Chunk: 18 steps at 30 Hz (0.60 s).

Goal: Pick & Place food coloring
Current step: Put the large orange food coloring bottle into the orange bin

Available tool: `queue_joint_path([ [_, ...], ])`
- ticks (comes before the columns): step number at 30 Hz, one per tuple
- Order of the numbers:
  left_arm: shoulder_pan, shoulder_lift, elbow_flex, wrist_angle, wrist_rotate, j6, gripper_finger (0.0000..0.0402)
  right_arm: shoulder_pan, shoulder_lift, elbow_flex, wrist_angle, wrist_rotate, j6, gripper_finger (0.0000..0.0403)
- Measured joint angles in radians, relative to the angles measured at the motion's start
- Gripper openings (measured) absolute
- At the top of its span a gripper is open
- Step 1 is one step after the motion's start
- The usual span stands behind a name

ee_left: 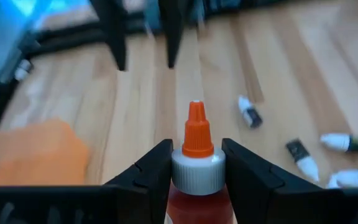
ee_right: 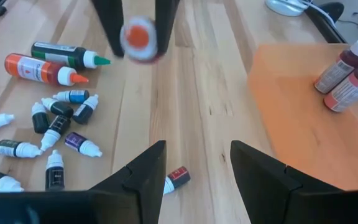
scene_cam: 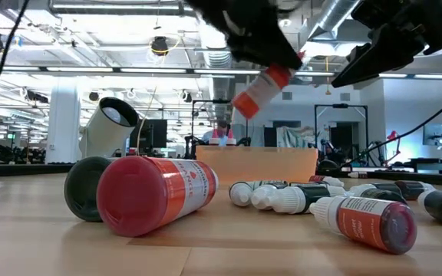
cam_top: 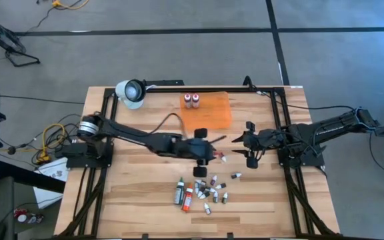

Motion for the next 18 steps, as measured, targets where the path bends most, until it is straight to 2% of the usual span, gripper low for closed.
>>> queue_joint_path([
  [4,0.001,-0.105,-0.281,0.409,-0.007,-0.011,0.0122,0.0,0.0,0.0,0.015,0.0,0.001,0.0173],
  [9,-0.003,-0.115,-0.562,0.937,-0.033,-0.046,0.0123,0.0,0.005,0.0,0.087,0.001,-0.004,0.0173],
  [13,-0.003,-0.07,-0.694,1.246,-0.079,-0.097,0.0123,0.0,0.044,0.0,0.169,-0.001,-0.009,0.0173],
  [18,-0.003,0.024,-0.731,1.425,-0.108,-0.115,0.0123,0.0,0.134,0.0,0.263,-0.004,-0.02,0.0173],
])
